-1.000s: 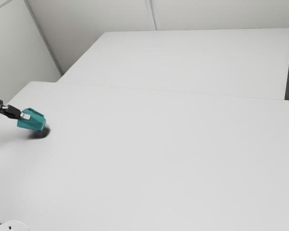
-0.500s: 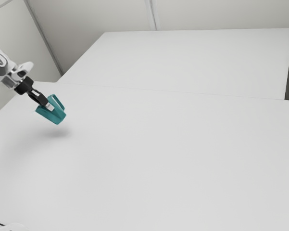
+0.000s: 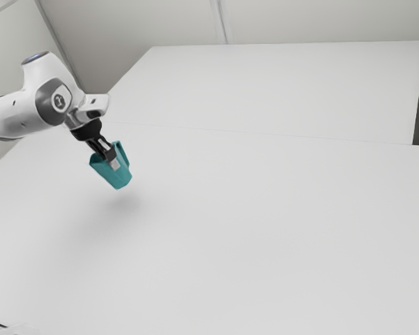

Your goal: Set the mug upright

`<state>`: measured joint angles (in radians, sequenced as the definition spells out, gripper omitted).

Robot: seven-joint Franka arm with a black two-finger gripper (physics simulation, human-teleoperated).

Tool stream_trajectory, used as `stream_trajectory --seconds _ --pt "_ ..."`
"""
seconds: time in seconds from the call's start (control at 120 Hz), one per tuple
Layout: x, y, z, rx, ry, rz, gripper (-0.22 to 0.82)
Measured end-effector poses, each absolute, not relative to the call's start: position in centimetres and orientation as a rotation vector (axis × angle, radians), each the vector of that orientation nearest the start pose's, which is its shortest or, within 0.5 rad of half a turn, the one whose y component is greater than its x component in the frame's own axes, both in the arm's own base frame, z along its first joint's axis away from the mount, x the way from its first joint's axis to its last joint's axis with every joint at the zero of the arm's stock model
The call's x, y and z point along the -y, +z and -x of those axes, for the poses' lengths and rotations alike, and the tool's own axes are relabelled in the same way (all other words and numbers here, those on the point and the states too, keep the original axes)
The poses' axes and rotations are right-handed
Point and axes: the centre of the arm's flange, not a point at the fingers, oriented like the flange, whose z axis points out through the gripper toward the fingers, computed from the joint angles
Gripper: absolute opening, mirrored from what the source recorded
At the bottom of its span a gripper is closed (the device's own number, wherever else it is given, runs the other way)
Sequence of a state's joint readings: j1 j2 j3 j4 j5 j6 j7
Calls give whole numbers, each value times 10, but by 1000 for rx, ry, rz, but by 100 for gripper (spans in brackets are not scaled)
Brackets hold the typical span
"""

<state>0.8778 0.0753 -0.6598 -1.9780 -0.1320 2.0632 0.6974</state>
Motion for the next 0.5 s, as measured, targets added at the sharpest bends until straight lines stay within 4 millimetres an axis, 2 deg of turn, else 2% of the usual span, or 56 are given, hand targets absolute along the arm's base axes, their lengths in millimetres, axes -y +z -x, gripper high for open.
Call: stream_trajectory --seconds 0.317,0.5 --pt "-61 425 -554 -528 -98 3221 -18" --pt "-47 414 -554 -437 -72 3223 -18"
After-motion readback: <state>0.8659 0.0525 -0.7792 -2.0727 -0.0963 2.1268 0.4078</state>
